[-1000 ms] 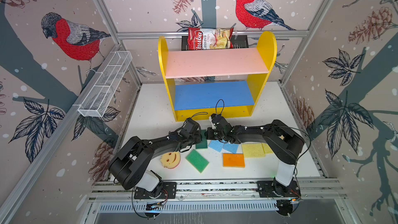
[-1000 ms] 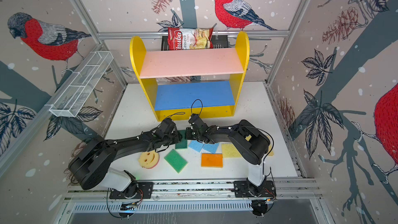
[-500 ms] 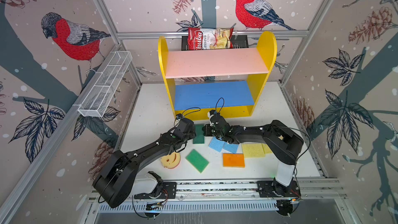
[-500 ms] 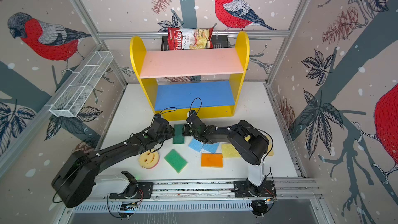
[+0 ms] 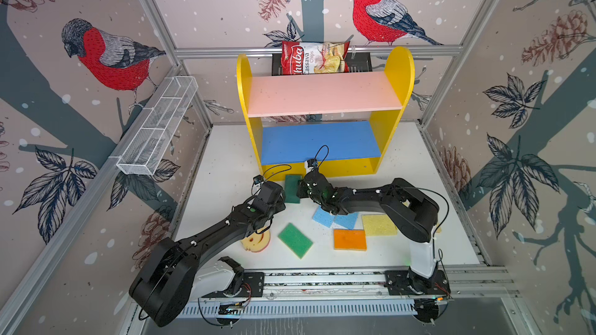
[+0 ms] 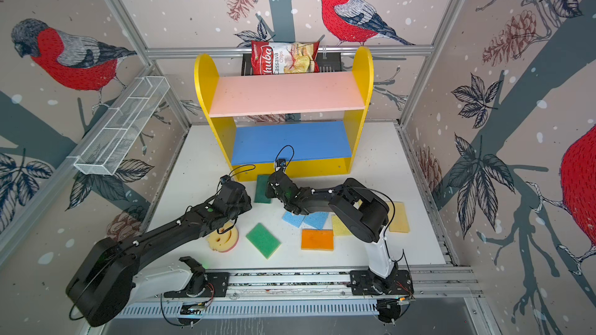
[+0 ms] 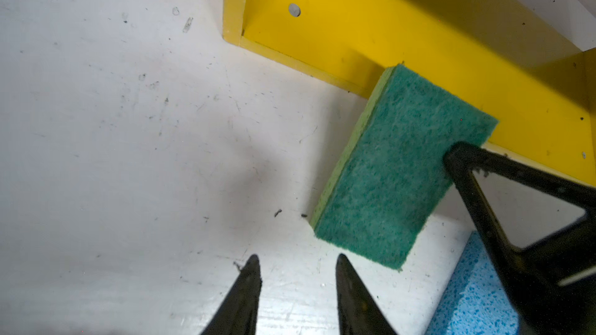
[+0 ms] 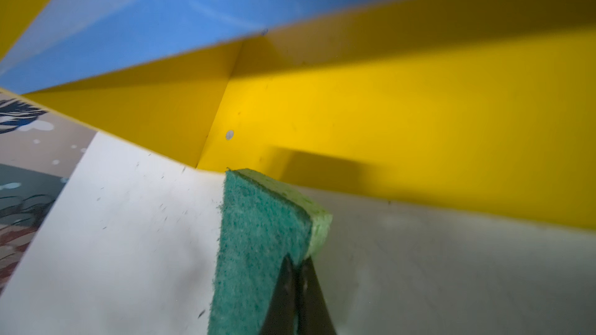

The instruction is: Place and organize the cleaning sponges onto the shelf

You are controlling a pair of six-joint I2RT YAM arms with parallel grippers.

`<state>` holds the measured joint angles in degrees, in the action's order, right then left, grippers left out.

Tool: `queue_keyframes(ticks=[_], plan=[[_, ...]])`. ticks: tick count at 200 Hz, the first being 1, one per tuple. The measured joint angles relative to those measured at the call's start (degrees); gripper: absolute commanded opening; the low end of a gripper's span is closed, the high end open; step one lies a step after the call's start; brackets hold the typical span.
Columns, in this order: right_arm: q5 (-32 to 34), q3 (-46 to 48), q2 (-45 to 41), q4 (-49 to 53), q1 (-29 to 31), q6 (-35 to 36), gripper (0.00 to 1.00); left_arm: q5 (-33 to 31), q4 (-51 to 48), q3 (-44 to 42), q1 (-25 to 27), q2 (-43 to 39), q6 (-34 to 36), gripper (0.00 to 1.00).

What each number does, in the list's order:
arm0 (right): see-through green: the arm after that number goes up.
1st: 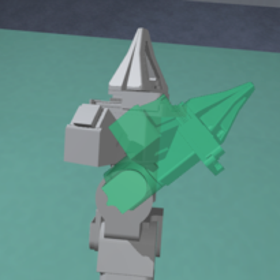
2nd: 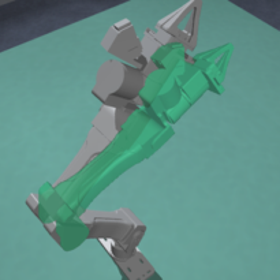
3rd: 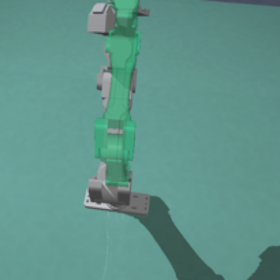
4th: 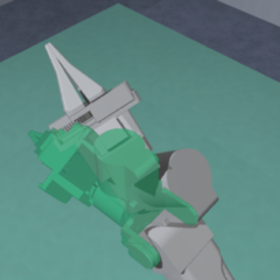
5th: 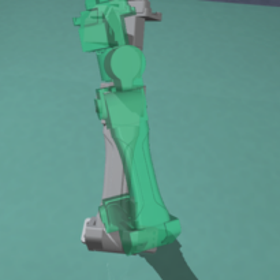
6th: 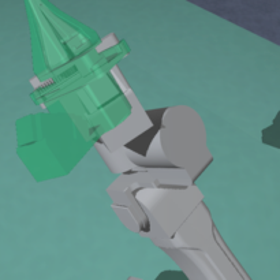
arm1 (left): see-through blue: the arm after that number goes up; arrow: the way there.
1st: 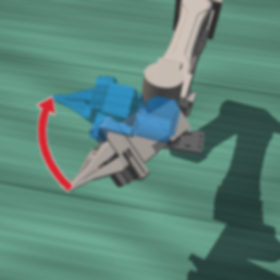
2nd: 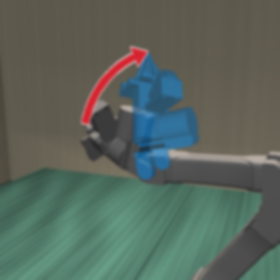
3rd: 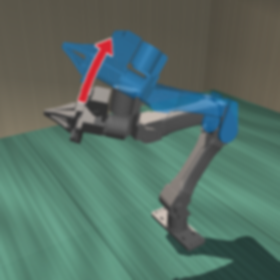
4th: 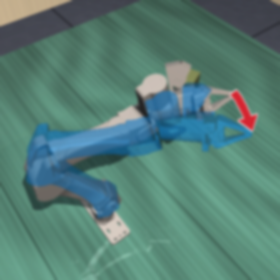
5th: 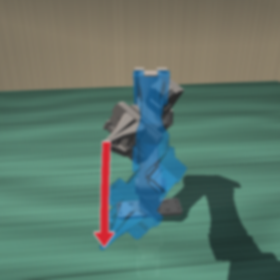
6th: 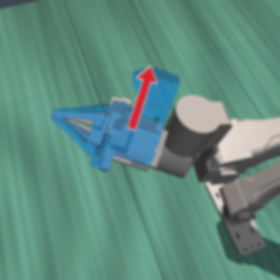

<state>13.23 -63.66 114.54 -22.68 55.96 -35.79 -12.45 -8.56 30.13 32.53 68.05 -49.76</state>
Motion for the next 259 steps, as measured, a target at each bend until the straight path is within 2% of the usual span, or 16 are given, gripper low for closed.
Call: queue_keyframes(ticks=[34, 61, 81, 102, 131, 154, 163, 178, 193, 223, 259], plan=[[3.5, -3.2, 3.2, -0.3, 0.0, 1.4, 0.01, 0.4, 0.0, 0.0, -0.1, 1.2, -0.9, 0.44], [6.2, -5.7, 5.4, -1.3, 0.2, 1.6, 0.08, 0.8, 0.3, -0.1, -0.1, 2.5, -0.9, 0.44], [7.8, -7.4, 6.6, -1.8, 0.2, 1.7, 0.20, 1.8, 0.7, -0.1, -0.1, 4.1, -0.8, 0.44], [8.0, -7.8, 6.8, -1.9, 0.0, 2.2, 0.45, 3.0, 0.9, -0.1, -0.1, 5.6, -0.7, 0.44], [4.7, -7.6, 5.8, -1.0, -1.4, 2.6, 0.53, 4.8, 2.5, -0.2, -0.1, 7.0, -0.7, 0.44], [2.9, -4.6, 2.8, 0.5, -2.0, 2.4, 0.53, 5.4, 3.6, -0.2, -0.1, 8.1, -0.4, 0.41], [1.6, -2.8, 1.2, 0.8, -2.0, 2.4, 0.47, 5.6, 4.0, -0.2, -0.1, 8.5, -0.2, 0.36], [0.9, 0.7, -1.6, 0.7, -2.0, 2.0, 0.33, 6.2, 4.5, 0.0, -0.1, 9.5, 0.2, 0.21], [-0.4, 4.8, -4.6, 0.8, -2.0, 1.0, 0.18, 6.2, 5.1, 0.7, -0.1, 10.9, 0.3, 0.00], [-1.8, 11.5, -9.4, 0.6, -2.1, -1.7, 0.09, 5.6, 5.6, 2.3, -0.1, 14.1, 0.0, 0.00], [-3.0, 17.5, -14.5, 0.4, -2.7, -2.3, 0.08, 4.9, 11.2, 2.8, -0.1, 17.8, -1.2, 0.00]])
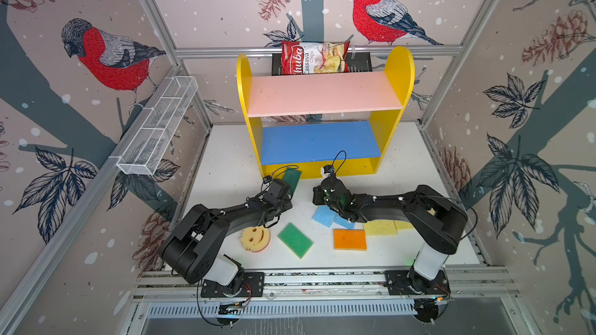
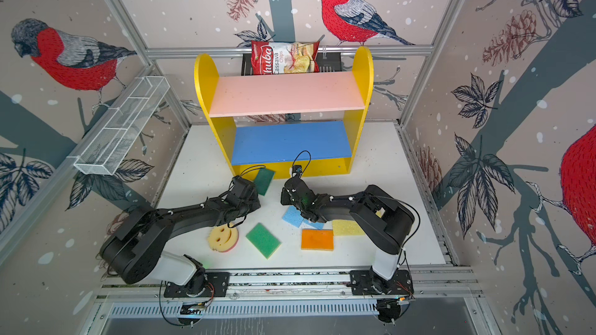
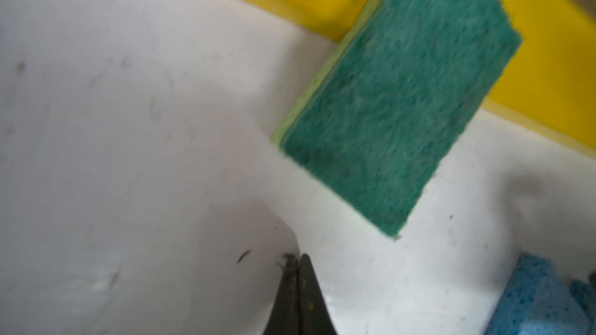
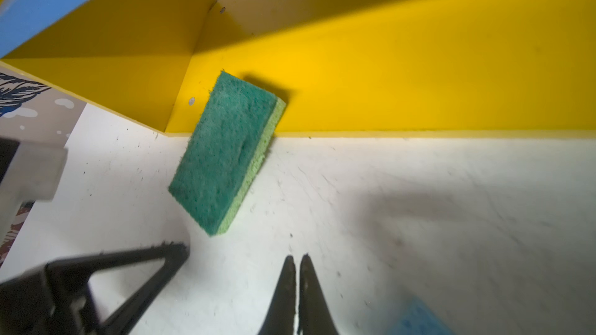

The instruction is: Place and organize the cleaning sponges onto the shelf

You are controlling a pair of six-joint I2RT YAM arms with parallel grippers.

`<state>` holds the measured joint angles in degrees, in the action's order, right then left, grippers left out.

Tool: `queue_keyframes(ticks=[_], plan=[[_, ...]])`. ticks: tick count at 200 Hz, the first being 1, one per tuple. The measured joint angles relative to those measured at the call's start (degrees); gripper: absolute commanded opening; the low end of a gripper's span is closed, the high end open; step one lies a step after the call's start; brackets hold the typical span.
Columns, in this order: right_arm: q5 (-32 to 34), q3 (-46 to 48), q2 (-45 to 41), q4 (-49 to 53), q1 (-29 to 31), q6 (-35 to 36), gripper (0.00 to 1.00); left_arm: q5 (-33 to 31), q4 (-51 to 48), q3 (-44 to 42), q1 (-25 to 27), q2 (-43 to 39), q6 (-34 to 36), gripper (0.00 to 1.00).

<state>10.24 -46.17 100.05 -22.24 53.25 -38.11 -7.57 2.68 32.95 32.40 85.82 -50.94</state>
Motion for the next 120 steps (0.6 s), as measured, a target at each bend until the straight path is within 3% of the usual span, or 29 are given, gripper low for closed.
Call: queue_keyframes(ticks=[65, 120], plan=[[0.0, 5.5, -5.1, 0.0, -3.4, 0.0, 0.08, 0.2, 13.2, 2.6, -0.1, 8.8, -3.1, 0.00], [-0.2, 6.6, -4.8, -0.5, -3.9, -0.1, 0.08, 1.4, 18.1, 4.3, 0.1, 12.4, -4.8, 0.00]])
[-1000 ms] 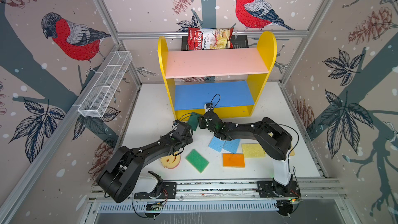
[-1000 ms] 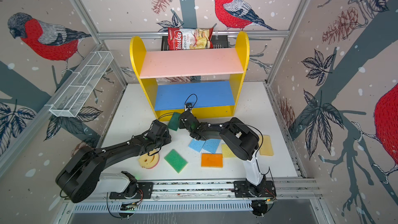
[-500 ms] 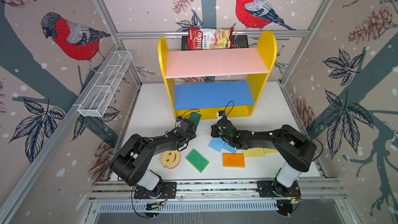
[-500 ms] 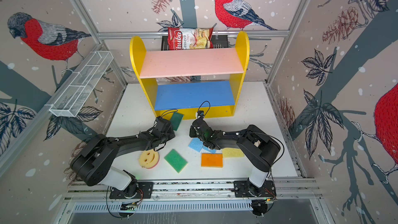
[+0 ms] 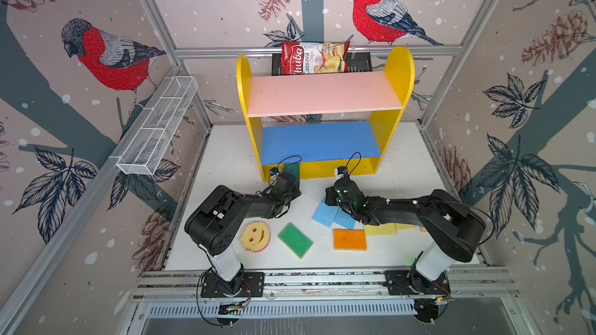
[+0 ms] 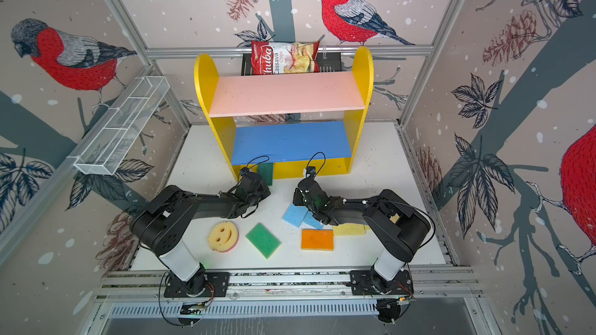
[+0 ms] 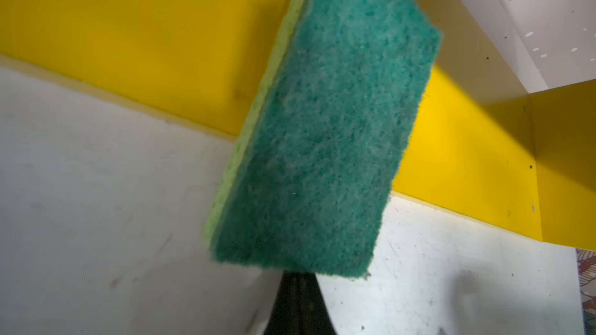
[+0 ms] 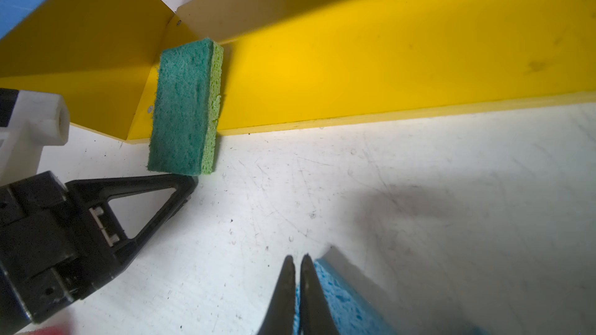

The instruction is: Place and organize the cleaning sponges onto the shelf

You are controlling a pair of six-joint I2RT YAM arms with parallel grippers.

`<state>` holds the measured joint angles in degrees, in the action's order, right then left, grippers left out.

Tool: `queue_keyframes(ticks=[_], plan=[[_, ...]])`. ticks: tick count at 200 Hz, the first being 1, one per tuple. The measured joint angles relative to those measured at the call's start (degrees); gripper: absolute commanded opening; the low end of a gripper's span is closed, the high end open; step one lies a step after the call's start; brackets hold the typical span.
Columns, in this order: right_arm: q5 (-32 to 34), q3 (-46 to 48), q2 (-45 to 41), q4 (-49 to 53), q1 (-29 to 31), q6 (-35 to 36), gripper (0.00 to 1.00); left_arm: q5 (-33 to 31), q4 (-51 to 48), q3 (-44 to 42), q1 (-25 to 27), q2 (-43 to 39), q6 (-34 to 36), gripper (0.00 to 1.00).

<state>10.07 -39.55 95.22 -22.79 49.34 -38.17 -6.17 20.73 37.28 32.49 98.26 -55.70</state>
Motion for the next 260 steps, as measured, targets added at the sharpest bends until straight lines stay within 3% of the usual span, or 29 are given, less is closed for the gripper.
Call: queue_keyframes(ticks=[71, 120, 174, 214, 260], plan=[[-5.9, -1.2, 4.5, -3.4, 1.2, -0.9, 0.09, 3.3, -7.0, -0.4, 1.1, -4.4, -0.2, 0.00], [-11.8, -4.3, 9.9, -8.8, 1.2, -2.9, 0.08, 3.2, -11.3, -5.4, 0.6, -14.7, 0.0, 0.00], [-17.9, -10.9, 19.7, -13.3, 1.2, -10.1, 0.02, 2.7, -14.0, -12.9, -2.5, -29.4, -1.6, 0.01], [-19.5, -13.1, 22.9, -16.0, 2.1, -13.4, 0.00, -0.2, -15.5, -17.7, -3.2, -39.0, -2.4, 0.08], [-19.4, -14.5, 26.3, -21.9, 3.0, -16.0, 0.00, -1.7, -18.2, -20.2, -3.5, -44.5, -2.4, 0.28]])
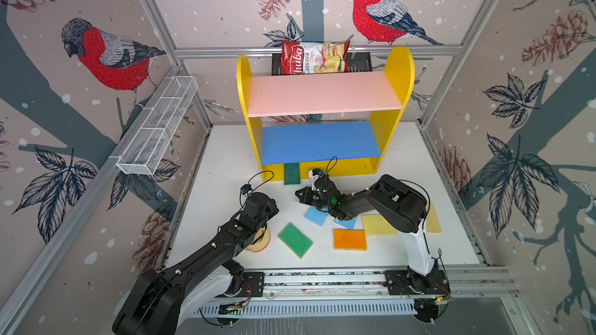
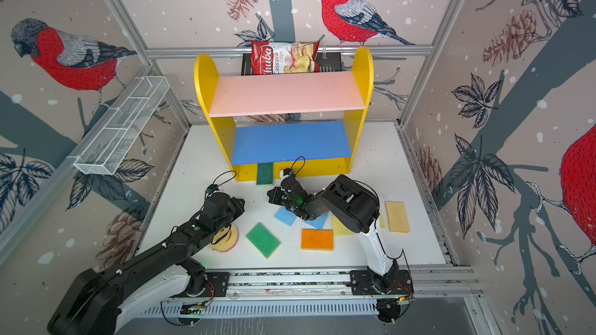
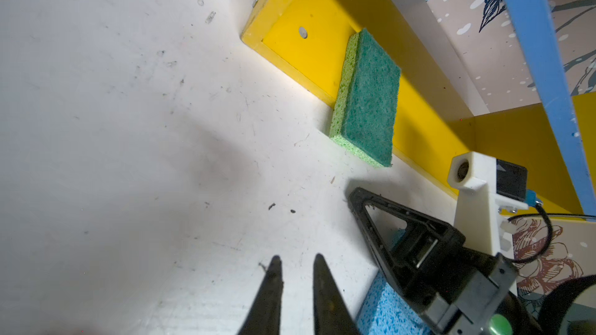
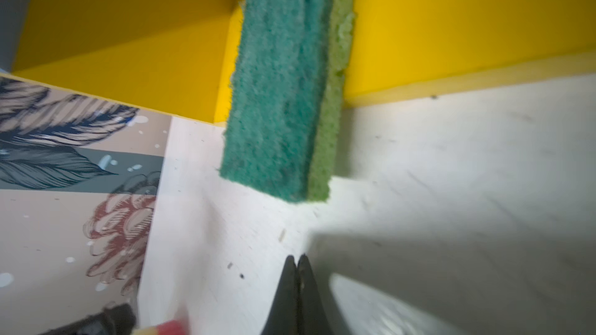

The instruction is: Place and organize the cleaning sponges onto the shelf

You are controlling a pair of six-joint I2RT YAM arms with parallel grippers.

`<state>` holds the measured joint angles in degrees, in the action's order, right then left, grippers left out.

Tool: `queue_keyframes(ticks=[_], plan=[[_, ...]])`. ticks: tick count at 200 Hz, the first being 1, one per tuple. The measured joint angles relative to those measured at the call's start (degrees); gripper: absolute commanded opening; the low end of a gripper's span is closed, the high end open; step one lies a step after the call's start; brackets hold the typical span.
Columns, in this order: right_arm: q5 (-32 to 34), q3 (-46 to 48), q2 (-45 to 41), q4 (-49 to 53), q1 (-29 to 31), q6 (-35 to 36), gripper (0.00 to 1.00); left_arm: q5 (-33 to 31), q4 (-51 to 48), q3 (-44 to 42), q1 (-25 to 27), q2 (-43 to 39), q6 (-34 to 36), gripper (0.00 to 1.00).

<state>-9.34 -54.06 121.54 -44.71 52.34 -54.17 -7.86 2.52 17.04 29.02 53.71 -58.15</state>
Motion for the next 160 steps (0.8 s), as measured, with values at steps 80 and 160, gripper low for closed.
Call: queue_keyframes(ticks=[80, 160], plan=[[2.0, -1.9, 3.6, -7.2, -0.2, -4.4, 0.00, -1.0, -1.6, -1.2, 0.0, -1.9, 0.1, 0.34], [6.0, -4.9, 7.1, -11.5, -0.7, -7.9, 0.01, -0.3, -1.6, -1.2, 0.0, -0.8, 0.3, 0.34]])
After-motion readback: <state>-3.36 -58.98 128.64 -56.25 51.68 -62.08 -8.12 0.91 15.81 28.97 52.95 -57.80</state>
